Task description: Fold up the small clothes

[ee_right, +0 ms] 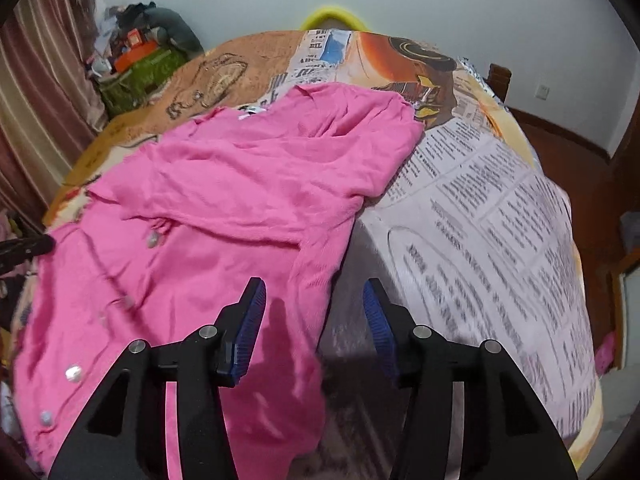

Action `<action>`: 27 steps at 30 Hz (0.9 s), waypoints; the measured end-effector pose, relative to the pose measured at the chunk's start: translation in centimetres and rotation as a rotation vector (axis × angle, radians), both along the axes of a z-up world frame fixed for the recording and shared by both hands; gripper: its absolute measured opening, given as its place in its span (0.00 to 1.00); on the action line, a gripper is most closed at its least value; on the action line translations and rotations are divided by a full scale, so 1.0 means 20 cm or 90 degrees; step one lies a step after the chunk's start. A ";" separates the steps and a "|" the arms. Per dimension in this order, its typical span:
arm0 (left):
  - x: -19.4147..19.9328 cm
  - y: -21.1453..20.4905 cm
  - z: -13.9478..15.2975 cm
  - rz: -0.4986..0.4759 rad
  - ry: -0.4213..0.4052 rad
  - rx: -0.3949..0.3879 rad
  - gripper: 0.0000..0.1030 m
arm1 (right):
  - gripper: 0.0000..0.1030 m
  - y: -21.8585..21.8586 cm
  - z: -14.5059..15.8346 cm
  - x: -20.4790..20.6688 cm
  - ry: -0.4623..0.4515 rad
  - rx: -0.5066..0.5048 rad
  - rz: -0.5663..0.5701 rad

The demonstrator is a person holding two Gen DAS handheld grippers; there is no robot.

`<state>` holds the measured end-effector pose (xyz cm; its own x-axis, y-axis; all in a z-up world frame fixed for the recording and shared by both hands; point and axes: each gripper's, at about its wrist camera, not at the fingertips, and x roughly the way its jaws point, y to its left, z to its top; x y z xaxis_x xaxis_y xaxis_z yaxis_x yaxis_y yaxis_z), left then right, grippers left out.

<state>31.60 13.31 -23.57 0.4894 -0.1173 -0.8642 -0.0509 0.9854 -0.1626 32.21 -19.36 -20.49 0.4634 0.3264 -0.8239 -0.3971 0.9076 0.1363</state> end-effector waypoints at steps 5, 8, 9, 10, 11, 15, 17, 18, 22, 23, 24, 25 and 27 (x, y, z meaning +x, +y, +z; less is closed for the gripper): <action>0.01 0.00 -0.04 -0.001 0.006 0.002 0.04 | 0.42 0.01 0.01 0.03 -0.048 -0.042 0.004; 0.02 0.01 -0.05 0.002 0.011 -0.003 0.04 | 0.28 -0.01 0.00 0.04 -0.052 -0.061 0.003; 0.02 0.01 -0.06 0.003 0.012 -0.004 0.04 | 0.24 -0.03 0.00 0.05 -0.052 -0.058 0.002; 0.02 0.01 -0.06 0.004 0.013 -0.005 0.04 | 0.19 -0.04 0.01 0.05 -0.050 -0.054 -0.001; 0.02 0.01 -0.07 0.005 0.014 -0.006 0.04 | 0.18 -0.04 0.01 0.06 -0.048 -0.052 -0.003; 0.02 0.02 -0.08 0.010 0.027 -0.001 0.04 | 0.15 -0.06 0.02 0.05 -0.060 -0.077 -0.017; 0.02 0.03 -0.09 0.015 0.038 0.004 0.04 | 0.14 -0.08 0.02 0.05 -0.051 -0.073 -0.027; 0.01 0.03 -0.09 0.017 0.042 -0.001 0.06 | 0.14 -0.09 0.03 0.04 -0.045 -0.070 -0.030; -0.03 0.08 -0.05 0.034 0.043 -0.022 0.19 | 0.15 -0.11 0.09 -0.03 -0.024 -0.031 -0.017; -0.04 0.09 -0.03 0.039 0.040 -0.027 0.22 | 0.16 -0.11 0.10 -0.05 -0.020 -0.026 -0.011; -0.06 0.10 -0.01 0.042 0.034 -0.031 0.30 | 0.21 -0.11 0.11 -0.08 -0.015 -0.017 -0.006; -0.08 0.10 0.01 0.045 0.028 -0.033 0.38 | 0.29 -0.12 0.12 -0.10 -0.010 -0.006 -0.005; -0.11 0.10 0.04 0.044 0.017 -0.029 0.44 | 0.41 -0.13 0.13 -0.17 -0.001 0.013 -0.002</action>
